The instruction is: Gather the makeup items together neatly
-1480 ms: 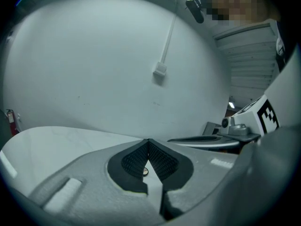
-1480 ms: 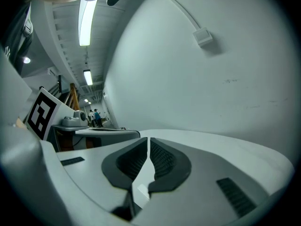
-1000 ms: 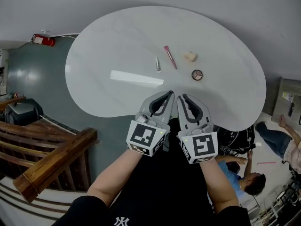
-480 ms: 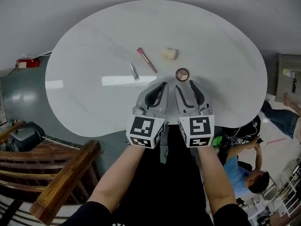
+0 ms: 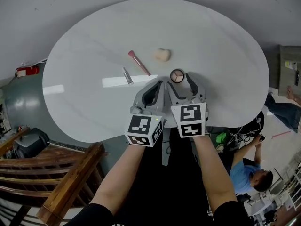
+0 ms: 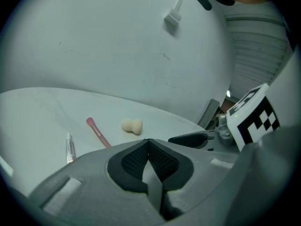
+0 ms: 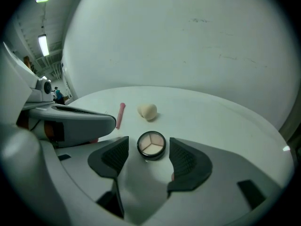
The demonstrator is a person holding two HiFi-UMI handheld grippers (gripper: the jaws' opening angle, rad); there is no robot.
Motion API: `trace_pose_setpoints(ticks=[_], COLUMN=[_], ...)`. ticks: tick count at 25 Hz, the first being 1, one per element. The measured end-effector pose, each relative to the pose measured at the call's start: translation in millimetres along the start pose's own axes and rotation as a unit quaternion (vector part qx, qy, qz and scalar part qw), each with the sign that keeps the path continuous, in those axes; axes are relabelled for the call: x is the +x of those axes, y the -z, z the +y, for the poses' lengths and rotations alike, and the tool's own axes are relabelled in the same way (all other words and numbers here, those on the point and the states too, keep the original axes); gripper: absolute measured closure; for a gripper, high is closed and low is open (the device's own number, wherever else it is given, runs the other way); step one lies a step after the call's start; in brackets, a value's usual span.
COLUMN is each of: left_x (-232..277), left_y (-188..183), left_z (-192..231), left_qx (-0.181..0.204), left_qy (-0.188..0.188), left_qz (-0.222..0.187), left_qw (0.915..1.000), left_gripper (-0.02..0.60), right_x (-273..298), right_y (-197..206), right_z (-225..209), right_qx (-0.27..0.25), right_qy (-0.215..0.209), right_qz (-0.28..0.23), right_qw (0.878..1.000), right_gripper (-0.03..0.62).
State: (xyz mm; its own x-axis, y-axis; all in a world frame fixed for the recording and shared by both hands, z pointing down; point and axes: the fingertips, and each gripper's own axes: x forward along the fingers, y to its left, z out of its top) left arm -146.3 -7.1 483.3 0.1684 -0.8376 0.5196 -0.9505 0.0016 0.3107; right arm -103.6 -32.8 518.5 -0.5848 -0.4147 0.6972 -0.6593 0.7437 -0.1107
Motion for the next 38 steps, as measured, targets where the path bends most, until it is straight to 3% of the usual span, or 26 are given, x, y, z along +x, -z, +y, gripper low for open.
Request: trace_pose_setpoints(ticks=[7, 11, 13, 19, 29, 38], left_x=[2, 5, 6, 11, 29, 52], left_y=[3, 6, 8, 3, -4, 2], left_z=[6, 7, 5, -6, -62, -129], left_qx=[-0.001, -0.004, -0.004, 0.003, 0.02, 0.037], left_qy=[-0.007, -0.008, -0.007, 0.002, 0.046, 0.087], left_qz=[0.007, 0.011, 0.014, 0.016, 0.018, 0.028], left_qw=[1.0, 0.9999, 0.9999, 0.9999, 0.9986, 0.9951], left_gripper=[0.574, 0.574, 0.574, 0.574, 0.574, 0.574], right_x=[17, 20, 19, 8, -37, -85], right_y=[5, 8, 8, 3, 5, 41], right_z=[-5, -6, -6, -15, -59, -128], right_qx=[-0.043, -0.038, -0.038, -0.017, 0.011, 0.054], right_qy=[0.024, 0.018, 0.016, 0.013, 0.049, 0.103], right_qz=[0.042, 0.057, 0.059, 0.045, 0.021, 0.025], right_qw=[0.998, 0.998, 0.997, 0.999, 0.999, 0.993], right_gripper=[0.322, 0.33, 0.376, 0.376, 0.376, 0.376])
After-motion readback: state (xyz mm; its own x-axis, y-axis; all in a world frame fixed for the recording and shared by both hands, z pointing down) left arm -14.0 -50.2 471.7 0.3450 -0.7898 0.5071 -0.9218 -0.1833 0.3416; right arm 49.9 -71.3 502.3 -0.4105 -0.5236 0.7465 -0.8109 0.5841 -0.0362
